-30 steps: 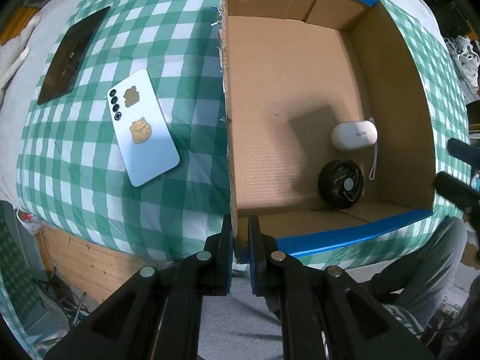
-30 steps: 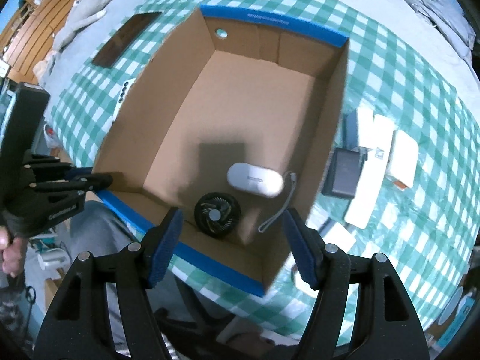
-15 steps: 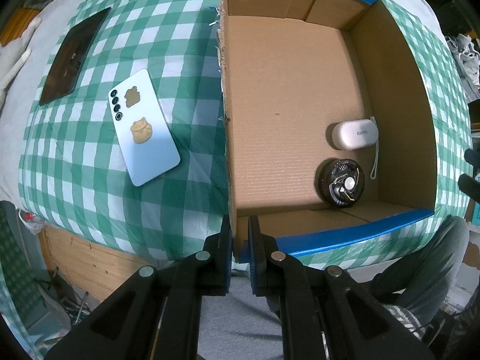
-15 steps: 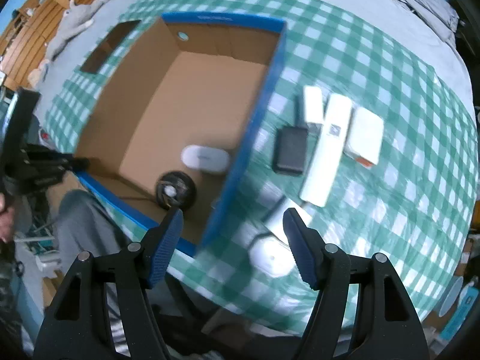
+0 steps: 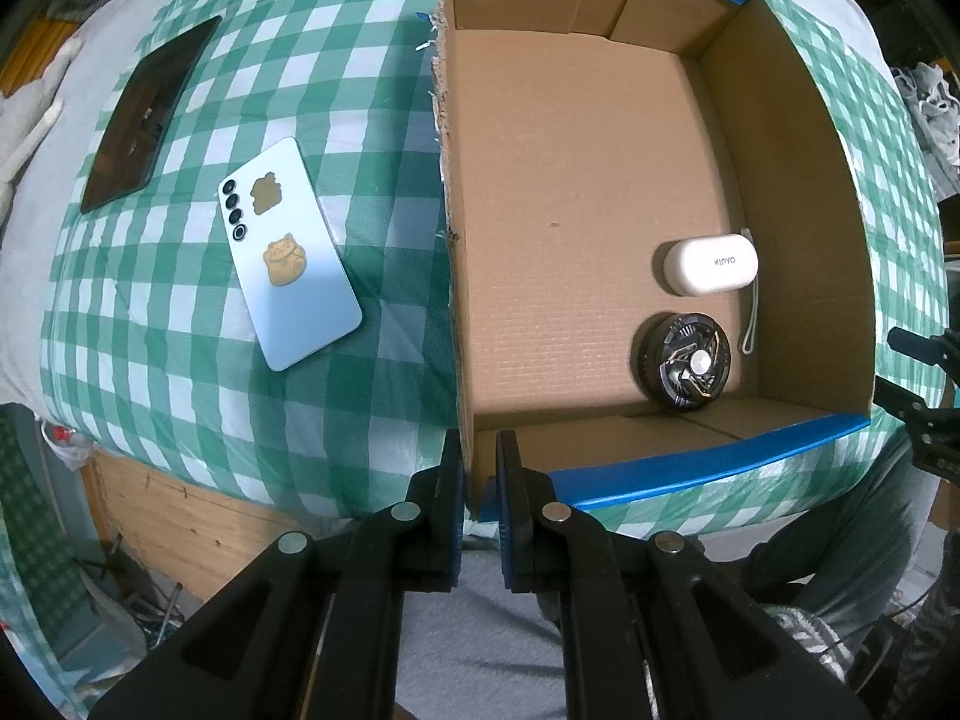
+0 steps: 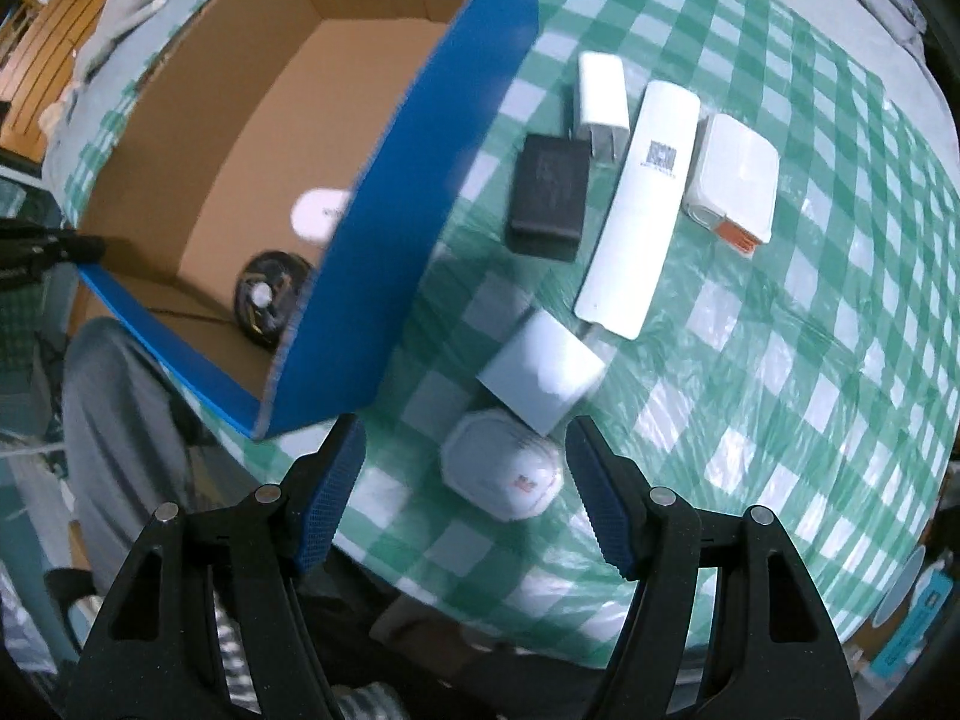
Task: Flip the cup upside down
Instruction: 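Reach the right gripper down and grasp the white octagonal router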
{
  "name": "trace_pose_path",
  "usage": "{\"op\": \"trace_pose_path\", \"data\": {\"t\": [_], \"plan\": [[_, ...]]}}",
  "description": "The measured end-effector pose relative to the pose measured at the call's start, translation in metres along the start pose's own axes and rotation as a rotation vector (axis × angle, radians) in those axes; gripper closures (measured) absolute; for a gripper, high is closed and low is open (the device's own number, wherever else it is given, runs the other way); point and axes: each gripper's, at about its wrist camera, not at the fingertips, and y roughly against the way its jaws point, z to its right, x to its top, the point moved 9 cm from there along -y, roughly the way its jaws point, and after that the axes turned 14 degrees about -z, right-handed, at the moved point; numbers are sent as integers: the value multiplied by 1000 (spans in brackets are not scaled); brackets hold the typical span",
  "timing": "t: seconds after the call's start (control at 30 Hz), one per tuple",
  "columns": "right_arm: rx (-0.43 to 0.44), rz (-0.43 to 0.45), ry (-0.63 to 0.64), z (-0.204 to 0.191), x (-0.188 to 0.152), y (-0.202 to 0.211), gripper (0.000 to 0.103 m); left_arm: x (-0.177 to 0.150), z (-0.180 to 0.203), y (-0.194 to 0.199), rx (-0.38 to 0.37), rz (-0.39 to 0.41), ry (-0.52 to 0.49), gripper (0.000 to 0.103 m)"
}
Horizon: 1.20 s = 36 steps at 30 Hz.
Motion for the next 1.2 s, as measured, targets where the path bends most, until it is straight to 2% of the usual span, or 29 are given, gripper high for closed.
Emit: {"op": "trace_pose_path", "data": {"t": [0.1,0.43,0.67,0.83,0.9,0.97,1.03,1.2], "plan": [[-8,-27,21,6,-4,-14,29,-1,0,0,-2,-2,1,94],[-47,-115,153,6,-14,-55,29,-1,1,-1,-9,-6,5,94],[-128,-167,251,-3,-19,-78,29,-1,2,-2,-4,-5,5,94],[-174,-160,317,-16,-17,-88,29,-1,2,-1,-6,-5,4,94],[-189,-182,341,-20,-20,-95,29,-1,2,-2,-9,-6,4,94],[-196,-206,349,-23,-20,-100,29,-1,1,-3,-11,-6,3,94],[-195,-199,337,-27,-20,-101,35,-1,1,-3,-9,-6,3,94],[-121,-203,251,-30,-21,-99,36,0,0,-3,-7,-7,3,93]]}}
